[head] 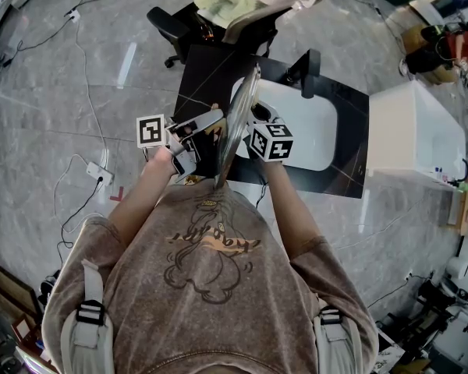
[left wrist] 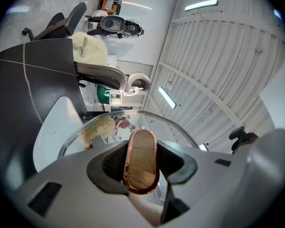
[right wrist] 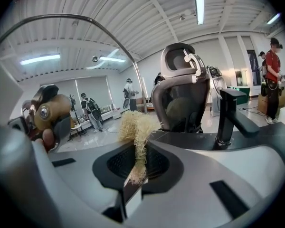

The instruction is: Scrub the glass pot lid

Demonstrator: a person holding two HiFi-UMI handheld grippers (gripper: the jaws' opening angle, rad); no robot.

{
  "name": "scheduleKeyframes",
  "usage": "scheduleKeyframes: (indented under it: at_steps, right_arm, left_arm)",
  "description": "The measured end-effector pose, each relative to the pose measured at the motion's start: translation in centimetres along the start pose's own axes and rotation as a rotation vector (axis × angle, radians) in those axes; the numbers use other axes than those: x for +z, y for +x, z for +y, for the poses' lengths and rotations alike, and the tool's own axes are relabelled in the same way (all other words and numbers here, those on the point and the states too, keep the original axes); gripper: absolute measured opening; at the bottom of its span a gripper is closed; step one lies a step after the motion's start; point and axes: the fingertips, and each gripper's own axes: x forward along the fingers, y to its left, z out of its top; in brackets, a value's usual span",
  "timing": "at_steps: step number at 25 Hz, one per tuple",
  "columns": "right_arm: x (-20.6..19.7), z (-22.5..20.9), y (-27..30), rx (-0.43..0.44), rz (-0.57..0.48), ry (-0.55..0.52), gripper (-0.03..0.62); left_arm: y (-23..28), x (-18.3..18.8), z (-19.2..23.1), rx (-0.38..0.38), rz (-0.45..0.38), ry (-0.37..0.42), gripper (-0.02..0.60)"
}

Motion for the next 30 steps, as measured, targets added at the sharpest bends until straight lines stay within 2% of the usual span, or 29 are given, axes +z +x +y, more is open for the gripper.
scheduleKeyframes:
  at_steps: [14,19,30]
  right_arm:
    - [-5.0,2.7,-0.8,0.096,0.113,0.007,0.041]
    - [-5.9,3.5,-1.3,0.120,0.140,0.006,0.041]
    - [-7.2,7.3,-3.2,0.243,0.189,-0.021,0.041]
  left_arm:
    - [-0.5,1.2,-0.1,-0.014,-0.063,-0.016,0.181]
    - [-0.3,1.2,0.2,-0.002,-0.064,-0.008,0.181]
    - [-0.7,2.6,0.4,-0.001,-0.114,-0.011,0.182]
